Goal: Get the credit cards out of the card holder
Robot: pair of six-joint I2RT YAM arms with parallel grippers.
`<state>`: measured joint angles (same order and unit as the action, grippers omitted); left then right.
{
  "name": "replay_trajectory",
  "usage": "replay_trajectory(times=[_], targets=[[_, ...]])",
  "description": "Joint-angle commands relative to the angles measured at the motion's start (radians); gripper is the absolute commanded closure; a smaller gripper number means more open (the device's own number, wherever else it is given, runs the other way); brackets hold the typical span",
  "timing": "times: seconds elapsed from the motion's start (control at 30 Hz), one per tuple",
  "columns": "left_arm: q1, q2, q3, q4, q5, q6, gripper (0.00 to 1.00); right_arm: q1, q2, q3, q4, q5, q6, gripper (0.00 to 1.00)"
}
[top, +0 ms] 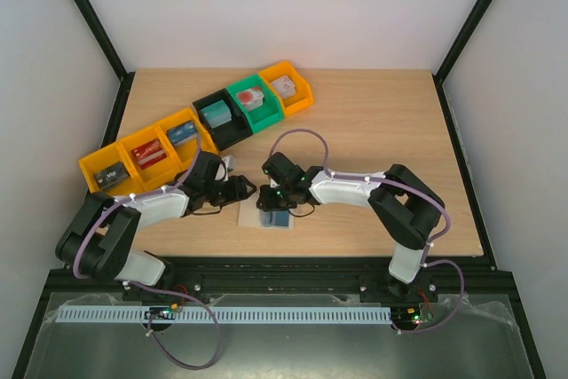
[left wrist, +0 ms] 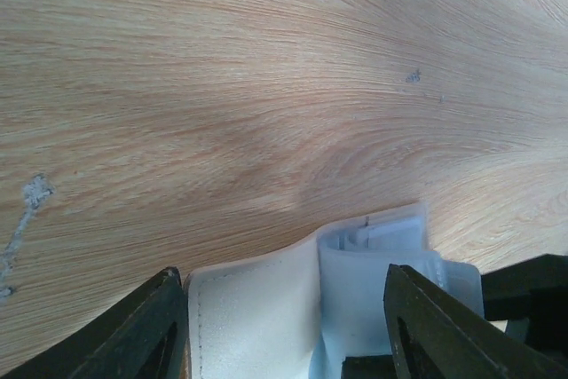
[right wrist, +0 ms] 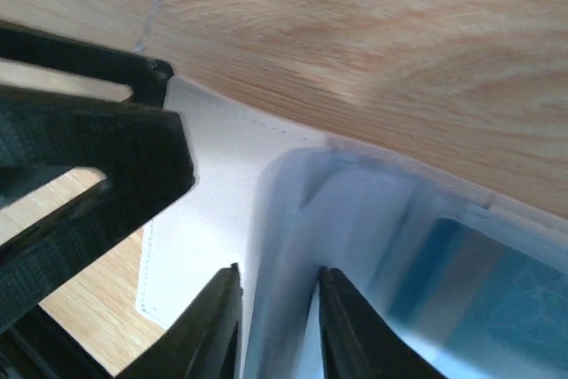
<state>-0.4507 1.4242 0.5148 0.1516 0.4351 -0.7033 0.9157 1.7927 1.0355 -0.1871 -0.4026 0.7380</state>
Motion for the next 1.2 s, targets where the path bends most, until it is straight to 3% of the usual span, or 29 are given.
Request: replay_trajectory(times=[0.0,0.03,0.07,0.23,0.47,0.57,0.77,0.83,0.93,0.97,1.07,1.13,1.17], targets=[[-0.003,-0.002,0.000,0.020,0.013,0.005,0.37,-0.009,0.021,0.032,-0.010,0.007,0.006,0.85],[-0.003,-0.008,-0.001,0.020,0.012,0.004,0.37,-0.012,0.019,0.031,-0.018,0.015,0.009,0.96],[0.000,-0.013,-0.002,0.017,0.010,0.005,0.37,-0.016,0.012,0.028,-0.018,0.019,0.013,0.98],[0.056,-0.077,-0.024,0.010,0.025,0.004,0.28,-0.044,-0.062,0.042,-0.049,0.039,0.003,0.98],[0.158,-0.261,-0.098,0.143,0.227,-0.031,0.01,-0.107,-0.216,0.089,-0.123,0.067,-0.046,0.98],[0.159,-0.310,-0.084,0.203,0.314,-0.027,0.01,-0.109,-0.257,0.147,-0.170,0.071,-0.094,0.98],[0.148,-0.346,0.004,0.171,0.417,0.047,0.01,-0.110,-0.313,0.249,-0.209,0.027,-0.192,0.98],[0.134,-0.365,0.028,0.144,0.398,0.076,0.07,-0.109,-0.331,0.264,-0.181,-0.032,-0.212,0.98],[0.116,-0.379,0.066,0.133,0.399,0.101,0.27,-0.109,-0.356,0.265,-0.123,-0.141,-0.243,0.98],[0.114,-0.386,0.080,0.139,0.405,0.107,0.36,-0.110,-0.361,0.268,-0.115,-0.176,-0.255,0.98],[0.109,-0.405,0.114,0.153,0.424,0.110,0.80,-0.109,-0.395,0.267,-0.088,-0.250,-0.284,0.98],[0.109,-0.421,0.128,0.152,0.436,0.106,0.96,-0.109,-0.427,0.261,-0.054,-0.281,-0.289,0.91],[0.109,-0.432,0.135,0.148,0.439,0.107,0.98,-0.109,-0.440,0.261,-0.041,-0.292,-0.293,0.82]])
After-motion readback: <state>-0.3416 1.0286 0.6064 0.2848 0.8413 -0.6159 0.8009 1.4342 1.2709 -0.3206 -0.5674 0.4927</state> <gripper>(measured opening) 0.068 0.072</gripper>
